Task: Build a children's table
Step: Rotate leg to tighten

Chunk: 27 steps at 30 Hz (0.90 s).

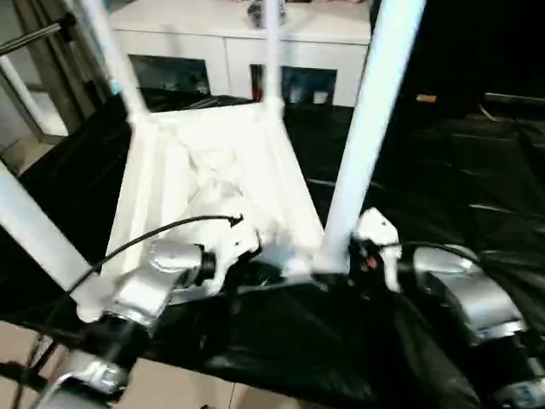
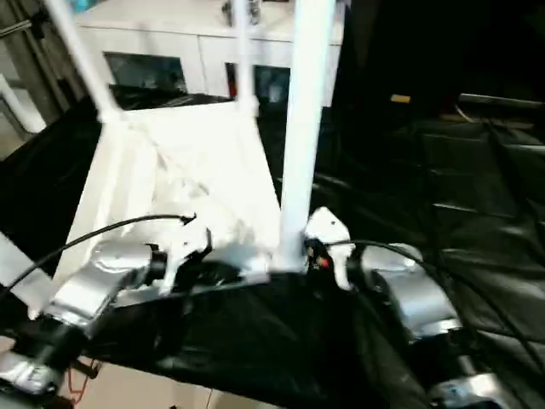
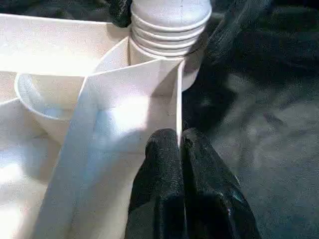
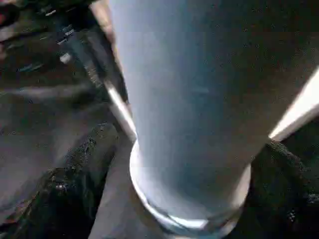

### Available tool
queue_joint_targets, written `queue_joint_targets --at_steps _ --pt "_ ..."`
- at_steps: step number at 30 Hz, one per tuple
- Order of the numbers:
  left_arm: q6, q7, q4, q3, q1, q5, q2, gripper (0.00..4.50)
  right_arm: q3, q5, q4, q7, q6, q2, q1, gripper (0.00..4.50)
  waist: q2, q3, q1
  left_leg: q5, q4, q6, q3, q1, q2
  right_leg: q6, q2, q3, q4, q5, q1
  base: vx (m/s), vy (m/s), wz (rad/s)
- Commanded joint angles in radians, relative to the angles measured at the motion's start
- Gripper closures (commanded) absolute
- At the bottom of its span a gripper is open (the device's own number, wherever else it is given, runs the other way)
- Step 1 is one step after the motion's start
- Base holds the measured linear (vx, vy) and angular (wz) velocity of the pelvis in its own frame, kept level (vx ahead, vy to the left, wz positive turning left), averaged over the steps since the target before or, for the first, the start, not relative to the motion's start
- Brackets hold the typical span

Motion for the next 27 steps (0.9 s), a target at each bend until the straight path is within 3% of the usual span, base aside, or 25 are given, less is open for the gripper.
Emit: queue_joint_targets --at_steps 1,2,4,12,21,23,25,26,27 --pt "-0.012 -0.04 -0.003 -0.032 0.013 -0.012 0.0 4.5 0.028 0.034 -0.044 0.062 0.011 -0.003 -0.003 0.72 -0.017 -0.054 0.004 -0.183 -0.061 0.079 0.008 0.004 0.015 -0.228 -0.043 0.03 -0.072 -0.172 0.051 0.0 0.0 0.0" --pt "-0.009 -0.05 -0.005 -0.032 0.013 -0.014 0.008 4.5 0.034 0.042 -0.047 0.087 0.022 -0.01 -0.004 0.81 -0.026 -0.054 0.006 -0.183 -0.062 0.075 0.009 0.004 0.015 -0.226 -0.043 0.031 -0.072 -0.175 0.05 0.0 0.0 0.0" --pt "-0.008 -0.056 -0.008 -0.034 0.013 -0.014 0.013 4.5 0.039 0.044 -0.046 0.099 0.027 -0.012 -0.005 0.98 -0.022 -0.054 0.01 -0.18 -0.062 0.07 0.008 0.005 0.015 -0.223 -0.044 0.032 -0.071 -0.183 0.049 0.0 0.0 0.0" --pt "-0.013 -0.062 0.0 -0.032 0.011 -0.009 0.014 4.5 0.06 0.041 -0.042 0.108 0.033 0.004 -0.005 1.69 -0.026 -0.057 0.017 -0.153 -0.059 0.065 0.009 0.004 0.013 -0.228 -0.043 0.032 -0.066 -0.139 0.051 0.0 0.0 0.0" --pt "0.006 0.024 0.033 -0.023 0.0 0.015 -0.024 4.5 0.051 0.035 -0.044 0.049 0.029 0.047 0.044 1.81 -0.021 -0.052 0.017 -0.188 -0.063 0.048 0.008 0.005 0.013 -0.21 -0.043 0.032 -0.076 -0.2 0.049 0.0 0.0 0.0" --pt "0.044 0.133 0.068 0.003 -0.028 0.026 -0.082 4.5 0.012 0.011 0.002 -0.086 0.017 0.11 0.042 1.81 -0.021 -0.04 0.011 -0.272 -0.07 0.018 0.007 0.012 0.009 -0.183 -0.043 0.031 -0.092 -0.345 0.041 0.0 0.0 0.0" --pt "0.073 0.243 0.109 0.026 -0.063 0.039 -0.142 4.5 -0.038 -0.02 0.077 -0.267 0.02 0.19 0.02 1.82 -0.016 -0.04 0.005 -0.327 -0.073 -0.011 0.002 0.02 0.005 -0.146 -0.046 0.028 -0.101 -0.462 0.037 0.0 0.0 0.0" --pt "0.074 0.25 0.112 0.028 -0.065 0.039 -0.146 4.5 -0.041 -0.021 0.082 -0.278 0.021 0.195 0.018 1.82 -0.023 -0.04 -0.001 -0.354 -0.073 -0.019 -0.004 0.021 0.002 -0.124 -0.046 0.025 -0.105 -0.511 0.038 0.0 0.0 0.0" --pt "0.086 0.346 0.162 0.045 -0.106 0.046 -0.21 4.5 -0.087 -0.041 0.154 -0.451 0.037 0.275 -0.01 1.83 -0.005 -0.04 -0.002 -0.359 -0.076 -0.024 -0.008 0.02 0.001 -0.116 -0.047 0.024 -0.104 -0.518 0.041 -0.051 0.013 -0.08"
